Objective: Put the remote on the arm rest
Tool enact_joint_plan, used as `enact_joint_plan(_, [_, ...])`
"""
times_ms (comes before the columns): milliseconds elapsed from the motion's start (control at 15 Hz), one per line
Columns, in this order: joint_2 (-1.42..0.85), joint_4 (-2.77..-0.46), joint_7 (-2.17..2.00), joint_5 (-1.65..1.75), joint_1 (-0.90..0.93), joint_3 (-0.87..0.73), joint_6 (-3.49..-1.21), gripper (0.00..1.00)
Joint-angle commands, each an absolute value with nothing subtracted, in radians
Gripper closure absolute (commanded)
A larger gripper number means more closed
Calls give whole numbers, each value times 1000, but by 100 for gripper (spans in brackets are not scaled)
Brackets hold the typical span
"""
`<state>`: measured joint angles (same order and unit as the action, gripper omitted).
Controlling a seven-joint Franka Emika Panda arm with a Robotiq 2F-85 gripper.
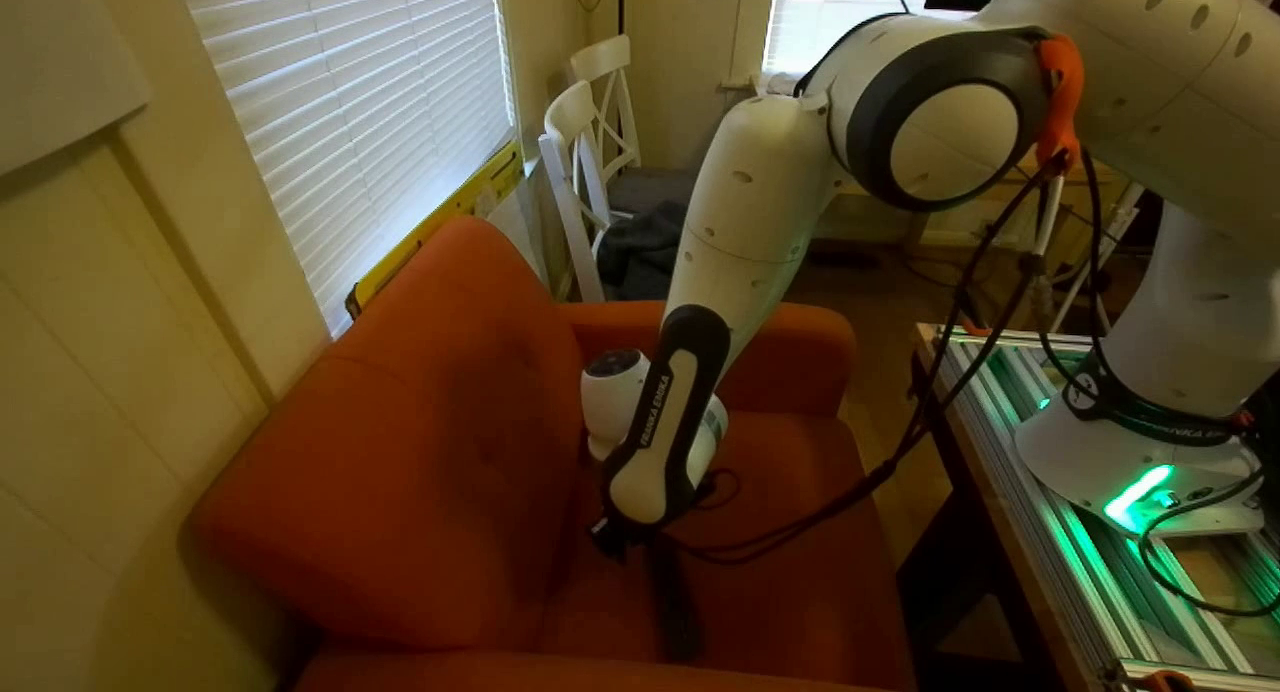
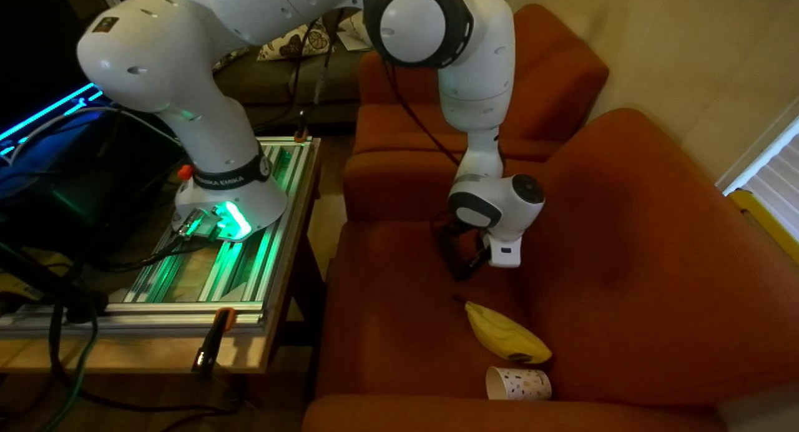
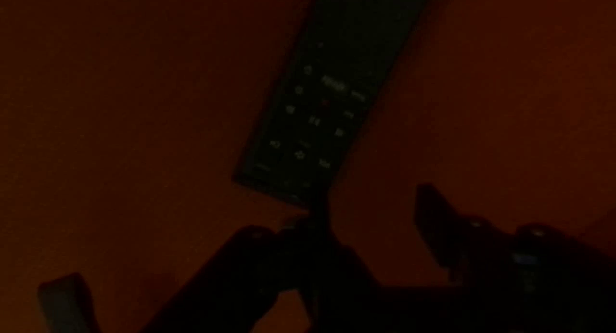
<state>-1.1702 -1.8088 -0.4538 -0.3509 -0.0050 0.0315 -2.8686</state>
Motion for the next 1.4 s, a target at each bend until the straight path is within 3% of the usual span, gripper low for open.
enact_joint_plan(0, [-1135, -1871, -447, -378, 7, 47, -2873, 17])
enact_joint_plan(133, [-1125, -1895, -465, -382, 19, 42, -2854, 2])
enact_joint_plan(200, [-1120, -1908, -476, -384, 24, 37, -2849, 1])
enact_joint_plan(667, [-1106, -1957, -520, -390, 43, 29, -2809, 0])
enact_joint_plan(1333, [-1174, -1906, -525, -413, 44, 30, -2929, 0])
